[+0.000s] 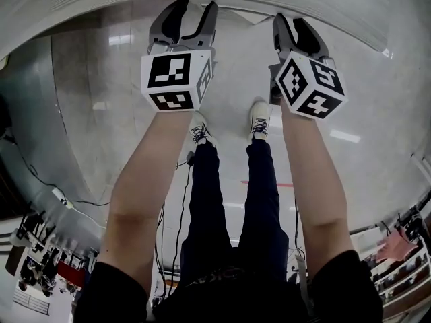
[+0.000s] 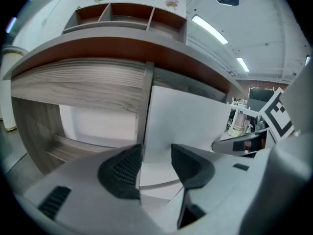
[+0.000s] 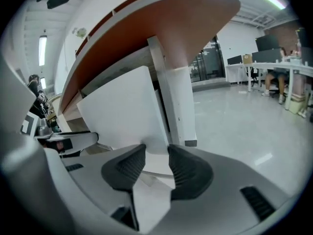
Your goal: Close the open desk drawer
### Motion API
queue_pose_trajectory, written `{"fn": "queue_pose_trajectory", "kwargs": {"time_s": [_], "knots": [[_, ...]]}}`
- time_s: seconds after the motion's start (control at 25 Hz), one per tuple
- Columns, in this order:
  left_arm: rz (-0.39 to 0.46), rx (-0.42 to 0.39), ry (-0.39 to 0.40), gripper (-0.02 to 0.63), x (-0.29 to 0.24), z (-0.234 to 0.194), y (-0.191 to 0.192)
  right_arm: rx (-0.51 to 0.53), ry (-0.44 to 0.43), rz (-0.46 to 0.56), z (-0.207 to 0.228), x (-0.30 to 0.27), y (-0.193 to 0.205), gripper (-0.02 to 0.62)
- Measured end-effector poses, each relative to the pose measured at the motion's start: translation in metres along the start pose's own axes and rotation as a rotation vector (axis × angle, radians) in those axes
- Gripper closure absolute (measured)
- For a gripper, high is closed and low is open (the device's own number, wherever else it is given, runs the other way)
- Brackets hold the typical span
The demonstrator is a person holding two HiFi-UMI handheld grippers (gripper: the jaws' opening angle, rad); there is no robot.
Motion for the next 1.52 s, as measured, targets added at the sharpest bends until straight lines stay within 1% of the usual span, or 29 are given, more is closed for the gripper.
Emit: {"fn": "queue_pose_trajectory", "kwargs": {"time_s": [0.12,0.24,0.44,0.6,0.64,0.68,0.72,0.76,0.84,0.92,1.04,1.16,1.24,1.36,1.44,1.52], "knots": [[-0.006,0.019,-0.002,0.420,-0.007,0.005,-0.002,-0.049,0.020,0.014,0.005,-0.003,-0.003,0.434],[-0.010,0.015,0.008,0.420,-0.011,0.015,-0.005,-0.085,0.036,0.020,0.013,0.000,-0.006,0.434],[-0.009,0.027,0.006,0.420,-0.014,0.021,-0.009,-0.086,0.046,0.033,0.018,0.002,-0.009,0.436],[-0.012,0.043,0.003,0.422,-0.002,0.015,0.000,-0.087,0.016,0.016,0.022,0.005,0.000,0.440],[-0.015,0.056,0.006,0.431,0.005,0.013,0.006,-0.088,-0.002,0.011,0.022,0.007,0.005,0.482],[-0.021,0.073,0.013,0.470,0.013,0.011,0.013,-0.087,-0.033,0.009,0.021,0.011,0.010,0.545],[-0.031,0.094,0.026,0.527,0.023,0.010,0.020,-0.083,-0.078,0.010,0.018,0.014,0.015,0.575],[-0.048,0.115,0.047,0.595,0.035,0.011,0.027,-0.077,-0.132,0.011,0.014,0.020,0.019,0.577],[-0.092,0.147,0.091,0.595,0.061,0.016,0.035,-0.056,-0.230,-0.003,0.000,0.035,0.022,0.578],[-0.118,0.175,0.121,0.595,0.087,0.019,0.038,-0.041,-0.309,-0.022,-0.015,0.051,0.022,0.578],[-0.121,0.219,0.146,0.595,0.118,0.020,0.039,-0.045,-0.403,-0.026,-0.036,0.070,0.020,0.578],[-0.103,0.243,0.169,0.595,0.150,0.021,0.030,-0.019,-0.480,-0.033,-0.061,0.096,0.013,0.578],[-0.083,0.238,0.207,0.595,0.168,0.025,0.017,0.004,-0.534,-0.046,-0.080,0.113,0.005,0.578],[-0.046,0.190,0.283,0.595,0.187,0.026,-0.003,0.046,-0.606,-0.047,-0.106,0.129,-0.009,0.578],[-0.022,0.161,0.302,0.595,0.195,0.019,-0.010,0.062,-0.639,-0.035,-0.120,0.134,-0.016,0.578],[-0.012,0.164,0.303,0.595,0.202,0.012,-0.014,0.062,-0.658,-0.022,-0.130,0.139,-0.019,0.578]]}}
Point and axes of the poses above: the fingertips, and each gripper's own axes: x backward along the fingers, z to its right, y out of its underside, the point moved 10 cm from there along x, backward along the fingers, and after that the axes turned 13 degrees about -y, right-handed, at the moved point
